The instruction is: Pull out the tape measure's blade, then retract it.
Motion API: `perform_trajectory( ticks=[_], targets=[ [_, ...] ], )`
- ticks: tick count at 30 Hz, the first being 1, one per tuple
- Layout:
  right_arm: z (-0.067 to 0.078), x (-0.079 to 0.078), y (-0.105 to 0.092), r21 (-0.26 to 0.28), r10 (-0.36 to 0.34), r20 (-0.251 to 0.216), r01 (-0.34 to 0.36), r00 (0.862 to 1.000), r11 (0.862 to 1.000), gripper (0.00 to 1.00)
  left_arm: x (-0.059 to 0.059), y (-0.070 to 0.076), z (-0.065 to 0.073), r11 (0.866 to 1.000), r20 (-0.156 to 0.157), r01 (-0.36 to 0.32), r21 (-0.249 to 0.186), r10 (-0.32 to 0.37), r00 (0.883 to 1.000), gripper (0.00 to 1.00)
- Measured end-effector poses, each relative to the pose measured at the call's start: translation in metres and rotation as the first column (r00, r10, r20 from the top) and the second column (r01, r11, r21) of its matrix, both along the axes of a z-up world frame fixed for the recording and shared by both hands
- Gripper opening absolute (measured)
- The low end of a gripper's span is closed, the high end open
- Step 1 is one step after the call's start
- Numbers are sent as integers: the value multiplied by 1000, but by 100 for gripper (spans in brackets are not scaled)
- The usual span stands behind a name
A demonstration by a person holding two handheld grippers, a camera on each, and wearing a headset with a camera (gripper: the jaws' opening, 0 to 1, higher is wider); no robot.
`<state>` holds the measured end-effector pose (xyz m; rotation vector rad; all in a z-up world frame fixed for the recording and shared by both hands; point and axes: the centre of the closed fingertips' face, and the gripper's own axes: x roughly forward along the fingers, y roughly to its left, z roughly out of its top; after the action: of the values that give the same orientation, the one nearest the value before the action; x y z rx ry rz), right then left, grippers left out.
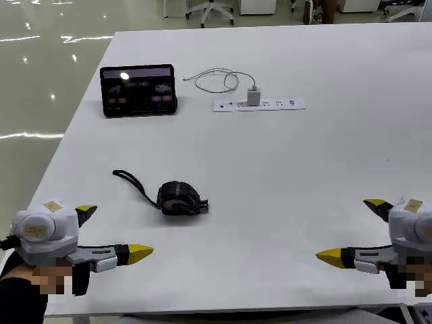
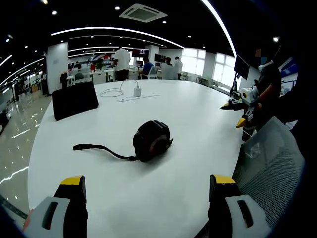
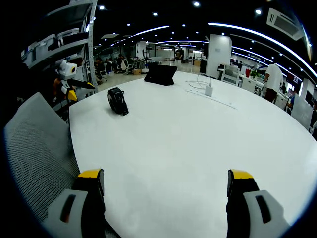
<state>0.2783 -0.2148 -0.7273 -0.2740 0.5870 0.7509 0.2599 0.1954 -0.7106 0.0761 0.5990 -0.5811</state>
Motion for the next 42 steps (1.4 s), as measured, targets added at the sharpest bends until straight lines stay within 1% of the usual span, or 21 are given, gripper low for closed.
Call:
perform_trajectory(
  ticks=[2, 3, 4, 5, 6, 8, 9, 11, 13, 15, 17, 20, 22, 24, 25, 29, 32, 34, 36, 39, 42],
  targets=[
    [-2, -3, -7, -16, -6, -1, 6, 1000, 1000, 100, -2, 2, -4, 1000, -5, -3, 0, 3, 1000, 100],
    [-3, -6, -10, -18, -11, -3, 11, 1000, 1000, 100, -3, 2, -7, 1000, -13, -7, -8, 7, 1000, 100],
    [-2, -8, -11, -16, -13, -6, 13, 1000, 1000, 100, -5, 2, -8, 1000, -20, 0, -4, 0, 1000, 100],
    [-1, -11, -14, -13, -14, -5, 14, 1000, 1000, 100, -6, 4, -7, 1000, -9, 1, 12, -1, 1000, 100],
    [0, -13, -16, -11, -16, -1, 16, 1000, 1000, 100, -6, 6, -5, 1000, -2, -1, 13, 1, 1000, 100],
    [0, -17, -19, -12, -21, 0, 21, 1000, 1000, 100, -6, 7, -1, 1000, -1, -10, 1, 10, 1000, 100],
    [1, -19, -22, -13, -24, 0, 24, 1000, 1000, 100, -4, 10, 3, 1000, 16, -19, 5, 19, 1000, 100],
    [1, -22, -26, -7, -30, -4, 30, 1000, 1000, 100, -3, 12, 6, 1000, 11, -21, -10, 21, 1000, 100],
    [0, -25, -29, -12, -36, -5, 36, 999, 999, 100, -3, 14, 8, 1000, 10, -20, -3, 20, 1000, 100],
    [0, -27, -30, -17, -37, -6, 37, 999, 999, 100, -3, 16, 8, 1000, 4, -23, -7, 23, 1000, 100],
    [1, -27, -32, -22, -39, -6, 38, 999, 999, 100, -4, 18, 5, 999, -12, -34, -12, 33, 999, 100],
    [4, -26, -33, -9, -51, -4, 51, 999, 999, 100, -5, 20, 4, 999, -17, -38, -20, 38, 999, 100],
    [4, -26, -33, -8, -56, -5, 56, 998, 998, 100, -4, 20, 6, 999, -15, -38, -18, 38, 999, 100],
    [4, -26, -33, -4, -57, -10, 57, 998, 998, 100, 0, 19, 11, 999, -2, -39, -20, 38, 999, 100],
    [4, -26, -32, -7, -54, -11, 54, 998, 999, 100, 1, 18, 13, 999, -1, -38, -24, 38, 999, 100],
    [5, -25, -27, 9, -48, -21, 49, 999, 999, 100, 3, 15, 15, 999, 5, -31, -21, 31, 1000, 100],
    [6, -25, -25, 5, -40, -18, 40, 999, 999, 100, 3, 15, 15, 999, 2, -30, -20, 30, 1000, 100],
    [5, -26, -26, -5, -34, -23, 34, 999, 999, 100, 3, 15, 15, 999, 1, -32, -24, 32, 999, 100],
    [6, -26, -28, -14, -28, -29, 28, 999, 1000, 100, 3, 16, 13, 999, -3, -33, -18, 33, 999, 100],
    [9, -24, -32, -15, -35, -23, 35, 999, 999, 100, 2, 17, 11, 999, -11, -36, -20, 35, 999, 100],
    [10, -23, -33, -16, -38, -19, 37, 999, 999, 100, 2, 18, 11, 999, -12, -37, -24, 37, 999, 100]
  ],
)
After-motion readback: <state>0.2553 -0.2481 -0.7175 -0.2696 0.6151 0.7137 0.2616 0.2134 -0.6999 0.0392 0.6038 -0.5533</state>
